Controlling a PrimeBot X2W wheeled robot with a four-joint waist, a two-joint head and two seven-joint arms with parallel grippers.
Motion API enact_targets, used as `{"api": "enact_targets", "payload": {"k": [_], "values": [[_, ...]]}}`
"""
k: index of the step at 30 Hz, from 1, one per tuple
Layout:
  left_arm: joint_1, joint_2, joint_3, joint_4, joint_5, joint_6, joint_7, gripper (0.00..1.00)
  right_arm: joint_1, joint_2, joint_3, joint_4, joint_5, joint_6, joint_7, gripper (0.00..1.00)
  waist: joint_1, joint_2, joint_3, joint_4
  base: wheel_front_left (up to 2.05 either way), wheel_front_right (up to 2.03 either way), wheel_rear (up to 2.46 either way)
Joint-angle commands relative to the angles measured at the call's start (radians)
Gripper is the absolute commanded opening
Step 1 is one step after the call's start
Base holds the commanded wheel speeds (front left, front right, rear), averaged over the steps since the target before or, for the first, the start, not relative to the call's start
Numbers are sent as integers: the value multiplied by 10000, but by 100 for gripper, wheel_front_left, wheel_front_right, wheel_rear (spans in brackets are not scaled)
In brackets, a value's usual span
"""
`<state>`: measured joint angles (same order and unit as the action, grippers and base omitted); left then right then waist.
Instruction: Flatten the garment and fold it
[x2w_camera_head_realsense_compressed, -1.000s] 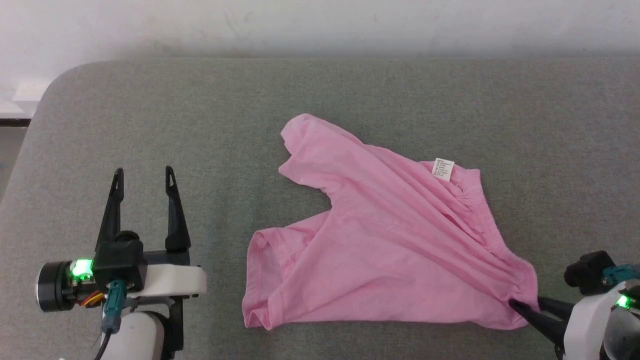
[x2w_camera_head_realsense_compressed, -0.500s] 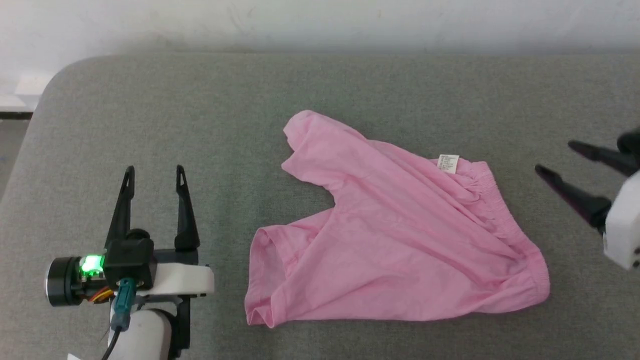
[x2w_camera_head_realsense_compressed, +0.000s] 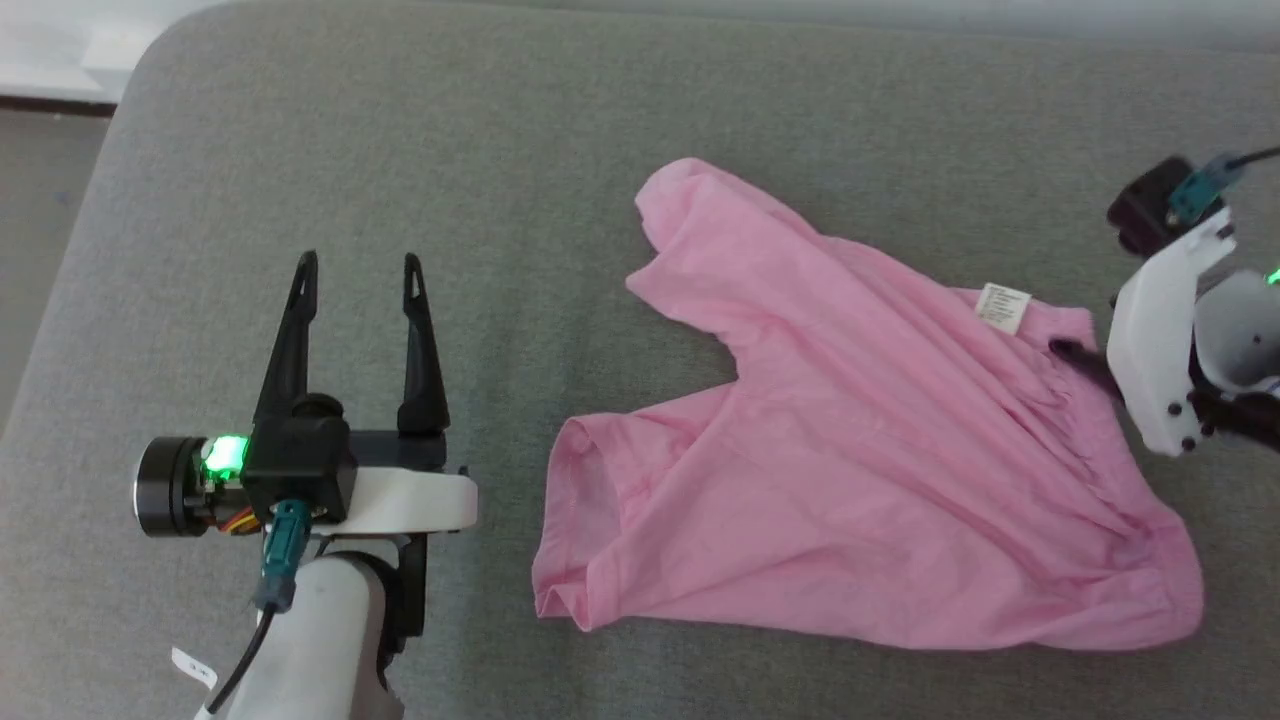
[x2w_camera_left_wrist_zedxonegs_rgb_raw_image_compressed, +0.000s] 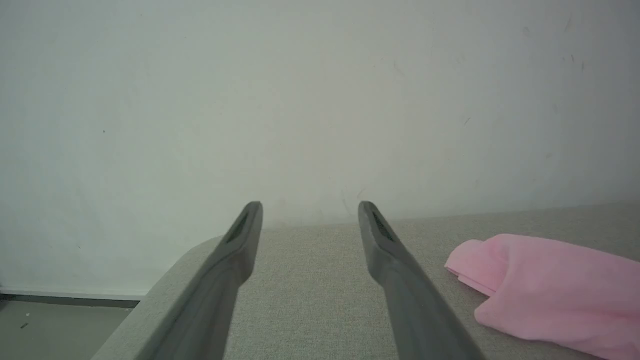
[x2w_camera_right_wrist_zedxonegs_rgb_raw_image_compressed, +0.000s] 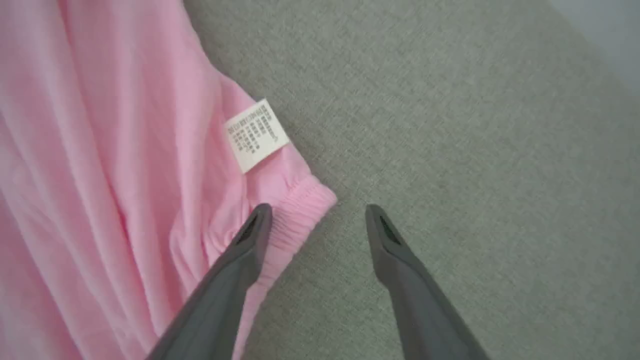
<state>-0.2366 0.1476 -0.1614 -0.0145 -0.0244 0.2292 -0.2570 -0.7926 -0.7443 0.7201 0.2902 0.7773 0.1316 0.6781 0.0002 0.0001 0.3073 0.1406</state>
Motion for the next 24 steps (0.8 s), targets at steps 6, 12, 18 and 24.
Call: {"api": "enact_targets", "payload": {"k": [6, 12, 18, 24], "values": [[-251, -50, 61, -16, 157, 40, -47, 100, -8, 186, 1189, 1396, 232, -9, -810, 51, -2, -1, 634, 415, 0, 0, 0], [-80, 112, 184, 60, 169, 68, -47, 100, -241, 26, 1153, 1234, 958, -9, -3048, 0, -2, -1, 373, -17, 0, 0, 0], [12, 150, 157, 37, 173, 60, -47, 100, 212, -815, 414, 1480, 1704, -9, -4465, 0, -2, -1, 218, -234, 0, 0, 0], [22, 185, 154, -2, 168, 53, -47, 100, 1040, -1057, -141, 2544, 2276, -9, -4618, 0, -2, -1, 230, -274, 0, 0, 0]]}}
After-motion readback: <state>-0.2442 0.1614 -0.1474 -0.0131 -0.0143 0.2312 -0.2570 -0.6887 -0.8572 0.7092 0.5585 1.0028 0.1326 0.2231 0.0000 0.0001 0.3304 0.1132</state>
